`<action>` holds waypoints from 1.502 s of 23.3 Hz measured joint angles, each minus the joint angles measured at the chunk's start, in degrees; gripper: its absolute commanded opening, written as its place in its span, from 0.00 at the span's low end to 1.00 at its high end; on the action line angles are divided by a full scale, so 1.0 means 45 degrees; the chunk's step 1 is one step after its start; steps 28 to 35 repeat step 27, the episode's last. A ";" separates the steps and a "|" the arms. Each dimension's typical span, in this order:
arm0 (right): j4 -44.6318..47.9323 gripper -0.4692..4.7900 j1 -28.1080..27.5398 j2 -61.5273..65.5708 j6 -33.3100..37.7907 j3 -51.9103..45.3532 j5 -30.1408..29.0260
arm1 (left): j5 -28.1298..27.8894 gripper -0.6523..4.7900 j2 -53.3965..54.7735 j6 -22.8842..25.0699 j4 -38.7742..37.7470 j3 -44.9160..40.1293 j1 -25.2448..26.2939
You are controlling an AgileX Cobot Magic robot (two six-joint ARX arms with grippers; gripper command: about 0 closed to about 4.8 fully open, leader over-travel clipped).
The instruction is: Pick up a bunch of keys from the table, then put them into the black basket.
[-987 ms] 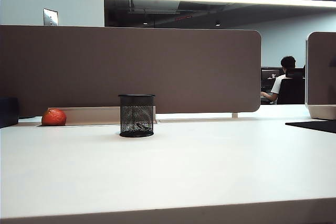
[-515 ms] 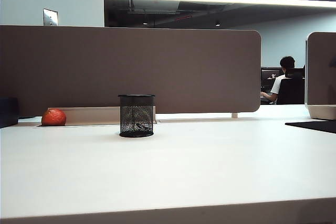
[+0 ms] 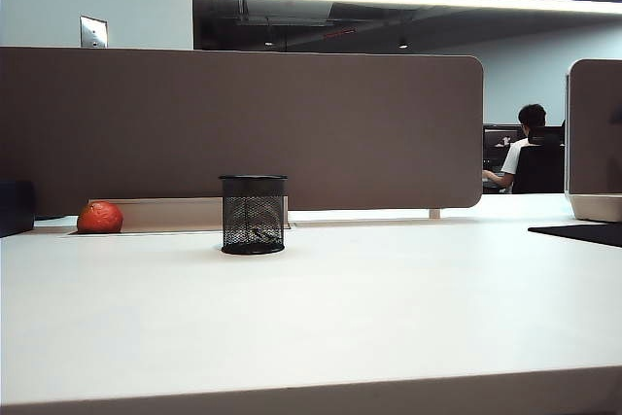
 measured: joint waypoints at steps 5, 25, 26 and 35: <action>-0.0102 0.08 0.0000 0.0000 -0.0126 -0.0005 -0.0005 | 0.0005 0.11 0.0000 0.0000 0.0010 0.0000 0.0000; -0.0296 0.08 0.0000 0.0000 -0.0117 -0.0005 -0.0019 | 0.0000 0.11 0.0000 -0.0005 0.0010 0.0000 0.0000; -0.0296 0.08 0.0000 0.0005 -0.0117 -0.0005 -0.0015 | 0.0000 0.11 0.0000 -0.0005 0.0010 0.0000 0.0000; -0.0296 0.08 0.0000 0.0000 -0.0121 -0.0005 -0.0019 | 0.0005 0.11 0.0000 -0.0005 0.0010 0.0000 0.0000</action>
